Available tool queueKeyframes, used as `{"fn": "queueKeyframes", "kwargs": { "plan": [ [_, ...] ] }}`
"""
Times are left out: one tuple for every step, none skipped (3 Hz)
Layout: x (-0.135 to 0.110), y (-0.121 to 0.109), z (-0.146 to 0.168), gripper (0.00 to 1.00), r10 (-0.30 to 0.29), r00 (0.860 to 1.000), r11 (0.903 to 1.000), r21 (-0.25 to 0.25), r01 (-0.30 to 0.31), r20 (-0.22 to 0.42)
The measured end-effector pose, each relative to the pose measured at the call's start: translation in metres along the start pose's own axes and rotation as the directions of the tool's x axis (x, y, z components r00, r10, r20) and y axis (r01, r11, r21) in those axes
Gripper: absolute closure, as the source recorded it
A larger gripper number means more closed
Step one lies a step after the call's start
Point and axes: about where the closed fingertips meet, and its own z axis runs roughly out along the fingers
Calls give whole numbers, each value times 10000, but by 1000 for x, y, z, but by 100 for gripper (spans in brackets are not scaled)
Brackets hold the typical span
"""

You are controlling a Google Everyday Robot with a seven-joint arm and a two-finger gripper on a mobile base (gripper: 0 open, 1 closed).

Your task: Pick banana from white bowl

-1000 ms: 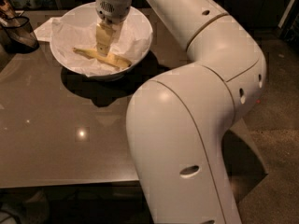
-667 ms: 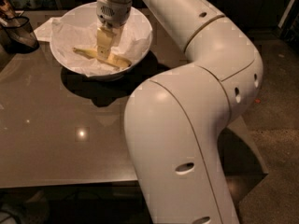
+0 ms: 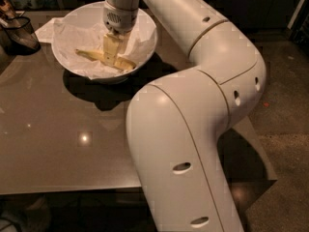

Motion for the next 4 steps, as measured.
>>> {"fn": "queueKeyframes", "kwargs": {
  "plan": [
    [2,-3,8,53,116,9999,9998,-147,-116,-53],
    [3,-6,14,47,115,9999,9997,-200,-117,-117],
    [3,-8,19,48,100,9998,9996,-256,-104,-166],
    [4,-10,22,46,110,9997,9995,-296,-116,-204]
  ]
}}
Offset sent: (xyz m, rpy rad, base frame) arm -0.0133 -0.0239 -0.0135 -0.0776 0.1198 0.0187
